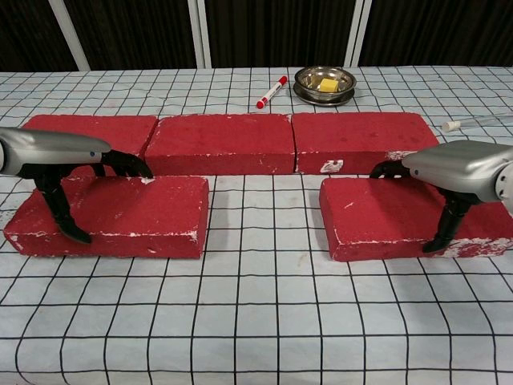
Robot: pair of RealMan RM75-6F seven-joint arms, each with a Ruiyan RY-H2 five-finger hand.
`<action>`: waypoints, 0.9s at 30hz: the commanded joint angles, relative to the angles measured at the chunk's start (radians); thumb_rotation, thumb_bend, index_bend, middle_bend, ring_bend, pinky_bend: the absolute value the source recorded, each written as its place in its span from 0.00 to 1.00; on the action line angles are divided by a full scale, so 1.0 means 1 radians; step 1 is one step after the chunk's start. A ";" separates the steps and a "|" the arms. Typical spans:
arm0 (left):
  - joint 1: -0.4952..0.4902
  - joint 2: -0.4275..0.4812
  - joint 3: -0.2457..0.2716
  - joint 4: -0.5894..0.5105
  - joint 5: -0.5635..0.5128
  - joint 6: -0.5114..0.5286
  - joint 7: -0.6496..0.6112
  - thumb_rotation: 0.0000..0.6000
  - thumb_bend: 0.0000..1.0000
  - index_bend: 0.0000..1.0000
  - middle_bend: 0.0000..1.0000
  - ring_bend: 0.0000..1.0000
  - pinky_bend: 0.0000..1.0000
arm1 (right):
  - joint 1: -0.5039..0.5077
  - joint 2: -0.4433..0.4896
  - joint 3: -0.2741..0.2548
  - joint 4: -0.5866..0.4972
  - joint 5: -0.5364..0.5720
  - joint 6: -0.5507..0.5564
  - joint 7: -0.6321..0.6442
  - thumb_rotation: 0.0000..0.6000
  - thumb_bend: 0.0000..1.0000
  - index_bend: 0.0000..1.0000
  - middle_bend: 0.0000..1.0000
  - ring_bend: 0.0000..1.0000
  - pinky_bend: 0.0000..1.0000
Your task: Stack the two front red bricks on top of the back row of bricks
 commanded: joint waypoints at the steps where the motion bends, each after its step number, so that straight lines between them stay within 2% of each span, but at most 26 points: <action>1: -0.002 0.000 0.003 0.005 -0.002 -0.005 0.000 1.00 0.21 0.16 0.23 0.13 0.26 | -0.001 -0.003 0.000 0.003 -0.001 0.000 0.001 1.00 0.00 0.19 0.22 0.16 0.12; 27: 0.003 0.003 0.007 0.014 0.006 -0.005 -0.019 1.00 0.21 0.16 0.23 0.13 0.26 | -0.005 -0.010 0.008 0.013 0.000 -0.004 0.011 1.00 0.00 0.19 0.22 0.16 0.12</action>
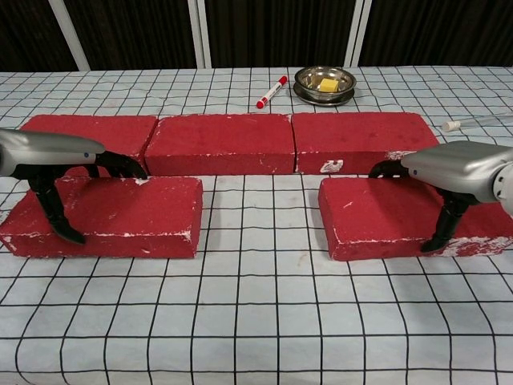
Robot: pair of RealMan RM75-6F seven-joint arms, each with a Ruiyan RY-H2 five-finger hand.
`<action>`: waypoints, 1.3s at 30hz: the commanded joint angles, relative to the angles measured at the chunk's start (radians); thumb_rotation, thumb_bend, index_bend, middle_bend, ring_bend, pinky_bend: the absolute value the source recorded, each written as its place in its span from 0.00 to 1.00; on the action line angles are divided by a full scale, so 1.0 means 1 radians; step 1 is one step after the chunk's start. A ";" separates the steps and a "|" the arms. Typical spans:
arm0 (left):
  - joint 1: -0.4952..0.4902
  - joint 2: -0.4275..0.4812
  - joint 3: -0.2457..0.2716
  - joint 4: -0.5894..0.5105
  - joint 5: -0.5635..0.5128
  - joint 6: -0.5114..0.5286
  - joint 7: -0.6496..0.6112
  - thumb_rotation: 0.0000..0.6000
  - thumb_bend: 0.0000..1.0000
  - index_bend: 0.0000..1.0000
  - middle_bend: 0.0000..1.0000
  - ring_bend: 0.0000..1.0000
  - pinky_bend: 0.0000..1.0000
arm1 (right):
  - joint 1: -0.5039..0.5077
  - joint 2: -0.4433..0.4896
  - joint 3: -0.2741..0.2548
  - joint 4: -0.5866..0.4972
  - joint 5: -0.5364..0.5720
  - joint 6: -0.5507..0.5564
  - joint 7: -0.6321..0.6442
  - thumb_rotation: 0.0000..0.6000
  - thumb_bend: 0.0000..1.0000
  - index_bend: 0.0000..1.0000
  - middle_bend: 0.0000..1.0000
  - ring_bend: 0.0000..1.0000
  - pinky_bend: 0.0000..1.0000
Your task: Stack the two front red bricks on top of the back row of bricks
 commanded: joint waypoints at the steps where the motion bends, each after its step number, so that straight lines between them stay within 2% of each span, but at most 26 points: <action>1: -0.001 -0.003 -0.001 0.003 0.001 -0.001 -0.002 1.00 0.21 0.16 0.23 0.13 0.26 | 0.001 0.000 0.002 -0.001 0.004 -0.001 -0.002 1.00 0.00 0.19 0.22 0.16 0.12; 9: -0.003 -0.005 0.001 0.008 -0.001 -0.002 0.005 1.00 0.21 0.16 0.23 0.13 0.26 | 0.003 0.007 0.009 -0.008 0.008 0.008 -0.005 1.00 0.00 0.19 0.22 0.16 0.12; 14: 0.011 0.023 -0.012 -0.025 0.028 0.027 -0.021 1.00 0.21 0.16 0.23 0.13 0.26 | 0.001 0.040 0.024 -0.041 0.004 0.027 0.000 1.00 0.00 0.19 0.22 0.16 0.12; 22: 0.045 0.170 -0.044 -0.136 0.124 0.098 -0.097 1.00 0.21 0.15 0.23 0.13 0.26 | -0.043 0.205 0.025 -0.210 -0.034 0.126 -0.002 1.00 0.00 0.18 0.21 0.16 0.12; 26: 0.042 0.234 -0.064 -0.148 0.150 0.096 -0.128 1.00 0.21 0.15 0.23 0.13 0.26 | -0.045 0.286 0.037 -0.284 -0.037 0.138 -0.004 1.00 0.00 0.18 0.21 0.16 0.12; 32: -0.017 0.247 -0.097 -0.067 0.098 0.028 -0.094 1.00 0.21 0.15 0.23 0.13 0.26 | 0.018 0.347 0.104 -0.311 0.037 0.066 -0.002 1.00 0.00 0.18 0.21 0.16 0.12; 39: -0.087 0.206 -0.134 0.068 0.036 -0.070 -0.109 1.00 0.21 0.15 0.23 0.13 0.26 | 0.169 0.324 0.178 -0.177 0.208 -0.097 -0.041 1.00 0.00 0.17 0.21 0.16 0.12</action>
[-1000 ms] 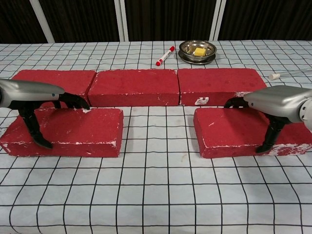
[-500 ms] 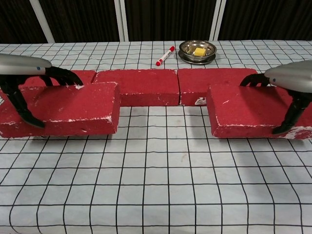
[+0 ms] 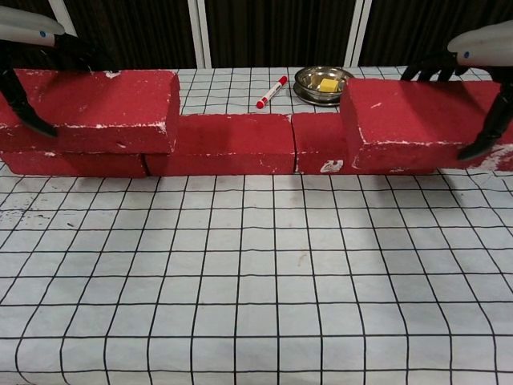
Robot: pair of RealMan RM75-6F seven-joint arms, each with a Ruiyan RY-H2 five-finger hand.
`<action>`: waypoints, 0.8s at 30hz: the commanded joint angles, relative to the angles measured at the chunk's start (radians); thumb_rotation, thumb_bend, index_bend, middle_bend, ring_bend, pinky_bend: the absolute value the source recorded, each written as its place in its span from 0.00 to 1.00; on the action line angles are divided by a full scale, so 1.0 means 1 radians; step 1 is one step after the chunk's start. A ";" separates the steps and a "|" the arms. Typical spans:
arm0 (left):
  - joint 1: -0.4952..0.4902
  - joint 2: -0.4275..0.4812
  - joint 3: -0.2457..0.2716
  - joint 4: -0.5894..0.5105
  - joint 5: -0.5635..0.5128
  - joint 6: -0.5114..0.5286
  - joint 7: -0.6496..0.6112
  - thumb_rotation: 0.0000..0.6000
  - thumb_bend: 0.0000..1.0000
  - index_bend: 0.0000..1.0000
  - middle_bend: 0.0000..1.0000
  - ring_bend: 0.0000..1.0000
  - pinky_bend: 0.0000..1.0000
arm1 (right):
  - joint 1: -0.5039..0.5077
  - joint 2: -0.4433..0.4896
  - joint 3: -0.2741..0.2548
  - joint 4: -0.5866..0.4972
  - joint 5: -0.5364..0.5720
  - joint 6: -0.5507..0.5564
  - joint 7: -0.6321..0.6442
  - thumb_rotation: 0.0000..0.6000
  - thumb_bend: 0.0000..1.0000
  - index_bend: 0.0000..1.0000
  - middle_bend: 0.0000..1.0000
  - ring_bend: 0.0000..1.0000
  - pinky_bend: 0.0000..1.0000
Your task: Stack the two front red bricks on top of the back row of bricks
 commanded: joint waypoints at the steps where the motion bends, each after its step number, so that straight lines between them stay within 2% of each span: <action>1: -0.044 -0.042 -0.026 0.095 -0.032 -0.059 -0.019 1.00 0.21 0.15 0.23 0.13 0.26 | 0.097 -0.029 0.056 0.115 0.120 -0.115 -0.011 1.00 0.00 0.17 0.21 0.16 0.12; 4: -0.062 -0.074 -0.041 0.166 -0.026 -0.090 -0.053 1.00 0.21 0.15 0.23 0.13 0.25 | 0.163 -0.063 0.081 0.209 0.193 -0.191 0.004 1.00 0.00 0.17 0.21 0.16 0.12; 8: -0.082 -0.113 -0.056 0.254 -0.006 -0.128 -0.101 1.00 0.21 0.15 0.23 0.13 0.25 | 0.237 -0.115 0.088 0.322 0.244 -0.256 0.007 1.00 0.00 0.17 0.21 0.16 0.12; 16: -0.104 -0.200 -0.060 0.409 0.076 -0.188 -0.200 1.00 0.21 0.15 0.23 0.12 0.25 | 0.394 -0.202 0.054 0.550 0.413 -0.436 0.003 1.00 0.00 0.17 0.21 0.16 0.12; 24: -0.118 -0.244 -0.065 0.478 0.134 -0.208 -0.270 1.00 0.21 0.15 0.23 0.12 0.25 | 0.475 -0.263 0.025 0.658 0.483 -0.524 0.039 1.00 0.00 0.17 0.21 0.16 0.12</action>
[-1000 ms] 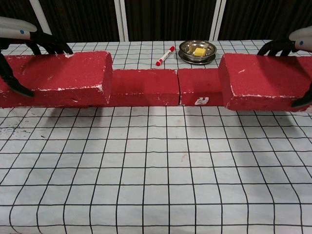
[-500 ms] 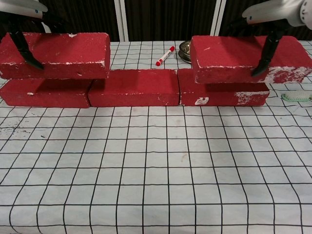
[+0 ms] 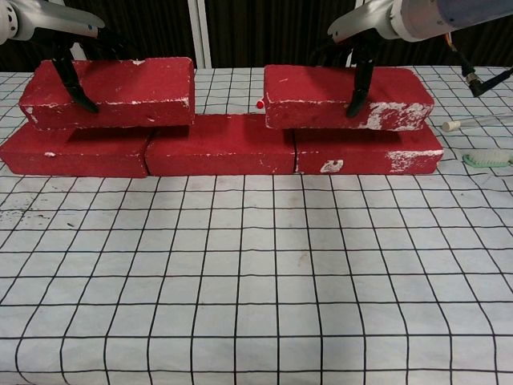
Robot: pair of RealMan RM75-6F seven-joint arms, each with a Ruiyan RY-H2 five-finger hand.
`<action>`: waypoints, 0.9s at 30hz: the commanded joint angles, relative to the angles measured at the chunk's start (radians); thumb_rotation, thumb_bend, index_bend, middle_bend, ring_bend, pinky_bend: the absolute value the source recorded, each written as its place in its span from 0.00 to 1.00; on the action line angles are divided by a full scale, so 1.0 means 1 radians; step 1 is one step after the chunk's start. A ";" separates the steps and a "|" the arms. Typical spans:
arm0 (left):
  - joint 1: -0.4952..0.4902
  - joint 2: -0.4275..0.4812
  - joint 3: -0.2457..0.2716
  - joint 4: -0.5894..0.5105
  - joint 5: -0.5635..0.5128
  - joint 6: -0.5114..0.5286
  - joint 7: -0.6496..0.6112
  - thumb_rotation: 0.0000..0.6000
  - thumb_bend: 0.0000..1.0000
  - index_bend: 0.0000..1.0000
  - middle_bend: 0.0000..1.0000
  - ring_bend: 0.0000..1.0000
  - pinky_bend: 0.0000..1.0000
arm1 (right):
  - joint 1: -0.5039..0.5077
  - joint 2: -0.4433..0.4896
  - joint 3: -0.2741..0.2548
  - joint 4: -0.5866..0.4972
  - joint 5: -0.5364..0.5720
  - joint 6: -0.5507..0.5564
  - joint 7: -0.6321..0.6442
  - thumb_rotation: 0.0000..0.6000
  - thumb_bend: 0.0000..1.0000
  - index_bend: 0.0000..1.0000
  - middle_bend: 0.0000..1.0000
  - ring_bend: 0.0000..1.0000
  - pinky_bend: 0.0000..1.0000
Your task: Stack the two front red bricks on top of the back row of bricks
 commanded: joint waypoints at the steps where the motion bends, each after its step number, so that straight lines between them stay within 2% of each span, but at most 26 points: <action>1: -0.006 -0.016 0.000 0.020 0.022 -0.009 -0.027 1.00 0.21 0.15 0.23 0.12 0.25 | 0.028 -0.028 -0.016 0.041 0.022 -0.027 0.019 1.00 0.00 0.17 0.21 0.16 0.12; 16: -0.019 -0.071 0.023 0.092 0.106 -0.057 -0.142 1.00 0.21 0.15 0.22 0.12 0.25 | 0.102 -0.152 -0.082 0.187 0.029 -0.026 0.071 1.00 0.00 0.17 0.21 0.16 0.12; 27: -0.033 -0.077 0.032 0.113 0.152 -0.062 -0.205 1.00 0.21 0.14 0.22 0.12 0.25 | 0.130 -0.183 -0.113 0.231 0.037 -0.027 0.098 1.00 0.00 0.17 0.21 0.16 0.12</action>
